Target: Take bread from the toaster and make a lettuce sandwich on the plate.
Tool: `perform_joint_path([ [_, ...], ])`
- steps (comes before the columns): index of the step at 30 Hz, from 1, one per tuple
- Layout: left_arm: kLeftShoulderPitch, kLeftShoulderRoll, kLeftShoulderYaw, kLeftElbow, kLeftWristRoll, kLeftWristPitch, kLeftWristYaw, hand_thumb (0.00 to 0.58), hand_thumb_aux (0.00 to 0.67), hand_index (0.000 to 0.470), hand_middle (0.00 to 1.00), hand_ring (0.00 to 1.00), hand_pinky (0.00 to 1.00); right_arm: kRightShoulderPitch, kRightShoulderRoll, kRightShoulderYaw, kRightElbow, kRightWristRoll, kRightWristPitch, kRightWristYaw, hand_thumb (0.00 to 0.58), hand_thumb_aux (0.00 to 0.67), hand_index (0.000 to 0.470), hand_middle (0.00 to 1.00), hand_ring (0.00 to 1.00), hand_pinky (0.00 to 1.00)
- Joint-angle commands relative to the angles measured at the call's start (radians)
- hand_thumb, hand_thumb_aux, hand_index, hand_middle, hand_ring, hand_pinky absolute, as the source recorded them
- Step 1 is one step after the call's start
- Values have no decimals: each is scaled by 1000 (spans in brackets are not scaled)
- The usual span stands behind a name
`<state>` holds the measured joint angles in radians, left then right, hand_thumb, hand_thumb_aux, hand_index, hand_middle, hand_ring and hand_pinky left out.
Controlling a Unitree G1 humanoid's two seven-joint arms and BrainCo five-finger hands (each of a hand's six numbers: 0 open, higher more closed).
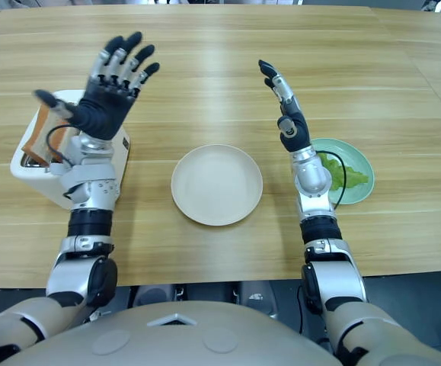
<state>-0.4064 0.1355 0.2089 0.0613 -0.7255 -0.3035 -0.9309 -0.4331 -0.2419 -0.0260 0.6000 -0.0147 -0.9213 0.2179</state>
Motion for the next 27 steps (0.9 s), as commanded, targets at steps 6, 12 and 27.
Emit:
perform_joint_path([
  [6, 49, 219, 190, -459, -274, 232, 262, 0, 0, 0, 0, 0, 0, 27, 0, 0, -35, 12, 12, 7, 0, 0, 0, 0, 0, 0],
  [12, 83, 411, 344, -380, -85, 189, 297, 0, 0, 0, 0, 0, 0, 41, -2, -11, -30, 20, 11, 2, 0, 0, 0, 0, 0, 0],
  [27, 239, 807, 169, 390, 1081, -358, 655, 0, 0, 0, 0, 0, 0, 52, 3, -15, -46, -26, 11, -48, 0, 0, 0, 0, 0, 0],
])
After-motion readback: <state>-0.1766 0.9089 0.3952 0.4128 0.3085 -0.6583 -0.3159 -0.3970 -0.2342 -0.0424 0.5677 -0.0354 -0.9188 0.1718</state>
